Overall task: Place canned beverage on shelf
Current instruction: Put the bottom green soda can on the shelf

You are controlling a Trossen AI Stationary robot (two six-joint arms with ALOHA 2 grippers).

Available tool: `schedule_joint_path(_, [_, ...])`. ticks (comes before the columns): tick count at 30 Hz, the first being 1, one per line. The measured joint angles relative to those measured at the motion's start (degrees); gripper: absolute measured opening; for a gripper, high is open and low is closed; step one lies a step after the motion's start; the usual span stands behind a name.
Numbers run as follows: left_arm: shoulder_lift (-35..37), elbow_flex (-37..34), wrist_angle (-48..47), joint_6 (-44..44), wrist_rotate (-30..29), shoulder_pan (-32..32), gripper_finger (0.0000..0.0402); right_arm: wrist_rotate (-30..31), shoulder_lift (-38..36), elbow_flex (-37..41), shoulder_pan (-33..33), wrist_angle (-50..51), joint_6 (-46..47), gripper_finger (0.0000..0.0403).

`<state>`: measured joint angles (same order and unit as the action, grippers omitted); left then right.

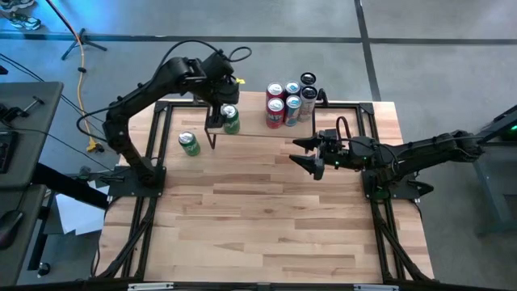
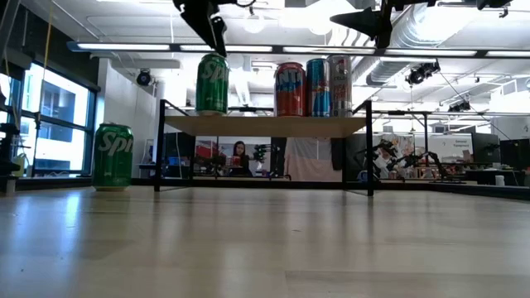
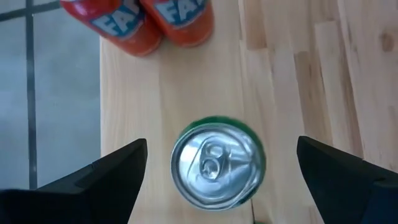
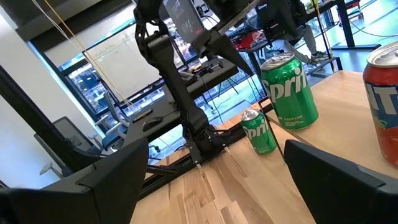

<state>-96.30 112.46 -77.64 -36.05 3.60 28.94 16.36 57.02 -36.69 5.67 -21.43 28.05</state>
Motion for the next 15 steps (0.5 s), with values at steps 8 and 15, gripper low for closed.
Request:
schedule_joint_path(8, [0.8,0.0,2.1,14.5,0.1,-2.1,0.0368,0.0,0.0,0.0,0.0,0.0,0.0,0.036])
schedule_joint_path(15, [0.8,0.0,2.1,30.9,-4.1,-2.9,0.0368,0.0,0.0,0.0,-0.8,0.0,0.0,0.036])
